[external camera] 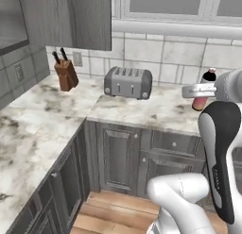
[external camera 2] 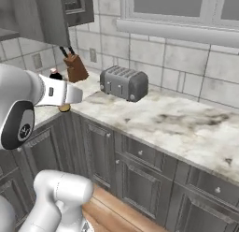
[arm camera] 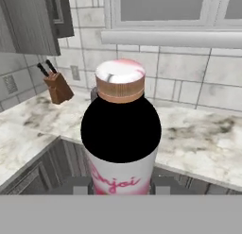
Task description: Sort all alcoholic drinks to one cabinet, and non-alcoholic drinks to the other.
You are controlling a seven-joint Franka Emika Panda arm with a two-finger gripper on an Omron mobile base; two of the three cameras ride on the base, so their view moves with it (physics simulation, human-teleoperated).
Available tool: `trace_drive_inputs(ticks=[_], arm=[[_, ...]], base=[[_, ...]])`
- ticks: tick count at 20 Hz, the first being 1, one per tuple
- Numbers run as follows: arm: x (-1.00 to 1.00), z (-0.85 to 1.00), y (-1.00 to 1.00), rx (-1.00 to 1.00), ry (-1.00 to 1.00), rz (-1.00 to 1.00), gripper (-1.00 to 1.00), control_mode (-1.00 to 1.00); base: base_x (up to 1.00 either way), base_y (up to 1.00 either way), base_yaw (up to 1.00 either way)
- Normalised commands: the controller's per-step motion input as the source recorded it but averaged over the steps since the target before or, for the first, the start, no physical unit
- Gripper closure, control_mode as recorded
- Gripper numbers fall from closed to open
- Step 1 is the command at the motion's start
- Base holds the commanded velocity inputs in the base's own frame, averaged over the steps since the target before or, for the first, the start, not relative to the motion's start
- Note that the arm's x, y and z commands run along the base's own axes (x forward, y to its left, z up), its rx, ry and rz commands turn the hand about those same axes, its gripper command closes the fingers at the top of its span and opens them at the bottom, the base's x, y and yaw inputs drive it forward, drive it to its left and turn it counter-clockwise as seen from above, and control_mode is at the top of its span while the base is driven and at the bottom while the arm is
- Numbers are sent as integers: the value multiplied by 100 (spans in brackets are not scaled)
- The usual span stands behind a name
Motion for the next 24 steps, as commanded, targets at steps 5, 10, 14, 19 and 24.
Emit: trace_drive_inputs(ticks=[5,10,14,19,24], arm=[[0,0,0,0,0,0,100,100],[0,0,0,0,0,0,100,100],[0,0,0,0,0,0,100,100],[0,0,0,0,0,0,100,100],[0,0,0,0,0,0,100,100]], base=[[0,0,42],[2,-4,38],[3,-3,36],[5,-1,37],[11,0,37]])
